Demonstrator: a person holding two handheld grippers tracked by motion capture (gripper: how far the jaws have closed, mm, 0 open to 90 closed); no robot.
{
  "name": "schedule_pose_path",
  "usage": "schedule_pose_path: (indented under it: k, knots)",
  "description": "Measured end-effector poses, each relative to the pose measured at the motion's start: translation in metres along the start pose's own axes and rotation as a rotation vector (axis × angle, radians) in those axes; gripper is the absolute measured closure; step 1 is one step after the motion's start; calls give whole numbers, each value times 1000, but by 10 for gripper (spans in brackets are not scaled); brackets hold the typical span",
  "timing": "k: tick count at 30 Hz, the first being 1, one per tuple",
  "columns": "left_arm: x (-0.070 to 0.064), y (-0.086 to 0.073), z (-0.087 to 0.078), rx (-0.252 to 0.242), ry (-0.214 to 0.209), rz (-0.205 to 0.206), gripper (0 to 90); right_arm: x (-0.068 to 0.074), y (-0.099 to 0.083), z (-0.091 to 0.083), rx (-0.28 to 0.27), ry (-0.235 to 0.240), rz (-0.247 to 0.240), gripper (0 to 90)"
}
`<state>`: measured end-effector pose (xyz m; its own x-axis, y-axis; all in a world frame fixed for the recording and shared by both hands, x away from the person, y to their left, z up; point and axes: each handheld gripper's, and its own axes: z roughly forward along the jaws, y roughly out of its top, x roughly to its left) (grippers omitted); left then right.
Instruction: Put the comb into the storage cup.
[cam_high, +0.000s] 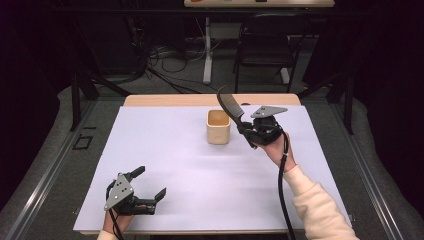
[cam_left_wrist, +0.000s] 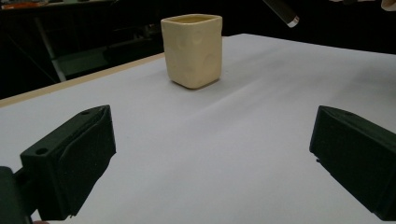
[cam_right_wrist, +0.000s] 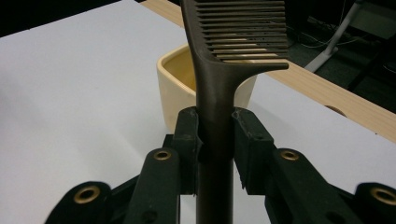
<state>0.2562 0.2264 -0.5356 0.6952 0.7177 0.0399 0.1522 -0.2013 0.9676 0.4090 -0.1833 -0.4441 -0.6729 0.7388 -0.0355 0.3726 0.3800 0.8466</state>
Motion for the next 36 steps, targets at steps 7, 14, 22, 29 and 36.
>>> schedule_pose_path:
  k: [7, 14, 22, 29, 36]
  knots:
    - [0, 0, 0, -1, 0, 0, 3, -1, 5, 3, -10, -4, 0, 725]
    - [0, 0, 0, 1, 1, 2, 3, -2, 10, 3, -31, -2, 1, 725]
    - [0, 0, -1, -2, 6, 1, 3, -4, 17, 5, -53, -1, 3, 725]
    - [0, 0, -1, -3, 6, -2, 3, -3, 23, 7, -76, 7, -6, 725]
    - [0, 0, -1, -2, 7, 1, 3, -3, 28, 10, -94, 18, -9, 725]
